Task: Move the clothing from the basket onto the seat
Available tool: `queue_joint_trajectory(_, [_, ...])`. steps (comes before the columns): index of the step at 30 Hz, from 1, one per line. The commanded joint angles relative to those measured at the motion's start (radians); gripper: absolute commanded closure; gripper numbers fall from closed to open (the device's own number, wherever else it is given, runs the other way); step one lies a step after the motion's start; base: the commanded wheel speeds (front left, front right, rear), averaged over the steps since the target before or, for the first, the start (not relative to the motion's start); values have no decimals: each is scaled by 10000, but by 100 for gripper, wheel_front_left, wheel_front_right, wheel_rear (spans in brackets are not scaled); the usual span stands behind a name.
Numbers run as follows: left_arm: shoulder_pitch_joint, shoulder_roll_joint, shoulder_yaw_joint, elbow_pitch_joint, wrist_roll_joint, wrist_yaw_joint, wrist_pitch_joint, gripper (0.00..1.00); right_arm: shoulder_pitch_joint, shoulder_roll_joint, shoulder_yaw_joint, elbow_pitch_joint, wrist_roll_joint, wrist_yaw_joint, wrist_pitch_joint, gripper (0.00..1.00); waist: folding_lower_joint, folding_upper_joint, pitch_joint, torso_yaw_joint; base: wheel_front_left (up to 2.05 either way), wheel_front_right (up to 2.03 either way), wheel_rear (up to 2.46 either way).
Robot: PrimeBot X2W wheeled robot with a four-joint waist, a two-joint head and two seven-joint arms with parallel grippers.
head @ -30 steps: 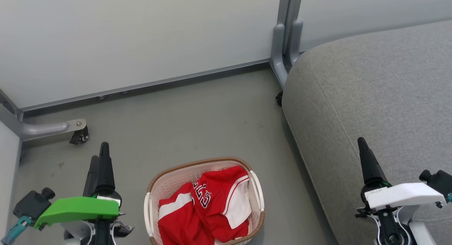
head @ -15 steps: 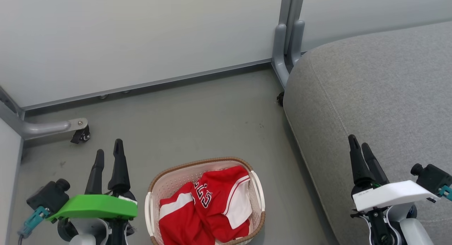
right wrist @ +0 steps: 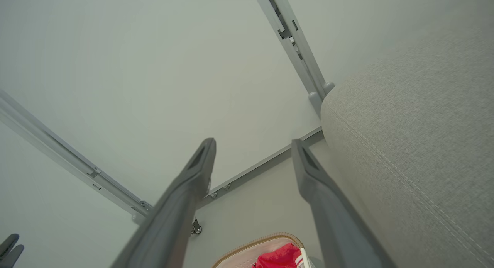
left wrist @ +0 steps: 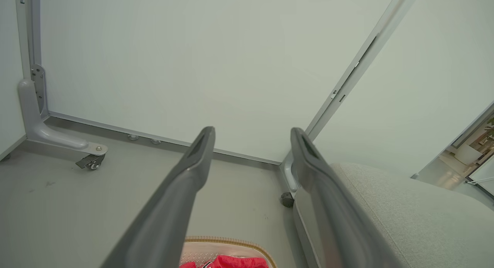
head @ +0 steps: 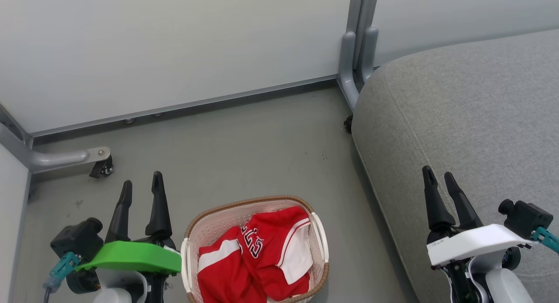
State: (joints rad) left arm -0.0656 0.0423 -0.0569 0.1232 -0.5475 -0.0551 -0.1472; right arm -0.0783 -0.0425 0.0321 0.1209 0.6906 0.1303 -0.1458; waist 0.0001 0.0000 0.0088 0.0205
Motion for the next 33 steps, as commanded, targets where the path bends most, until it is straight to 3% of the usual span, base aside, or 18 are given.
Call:
queue_joint_trajectory(1, [66,76,-27,-69,361,42,-99,0,-199,-66,42,-66,-308,4,-112,0,-1,0,-8,12,0,0,0])
queue_joint_trajectory(33, [64,98,-432,140,3596,481,-812,0,-240,-90,290,98,-3216,5,-830,0,-1,0,85,198,0,0,0])
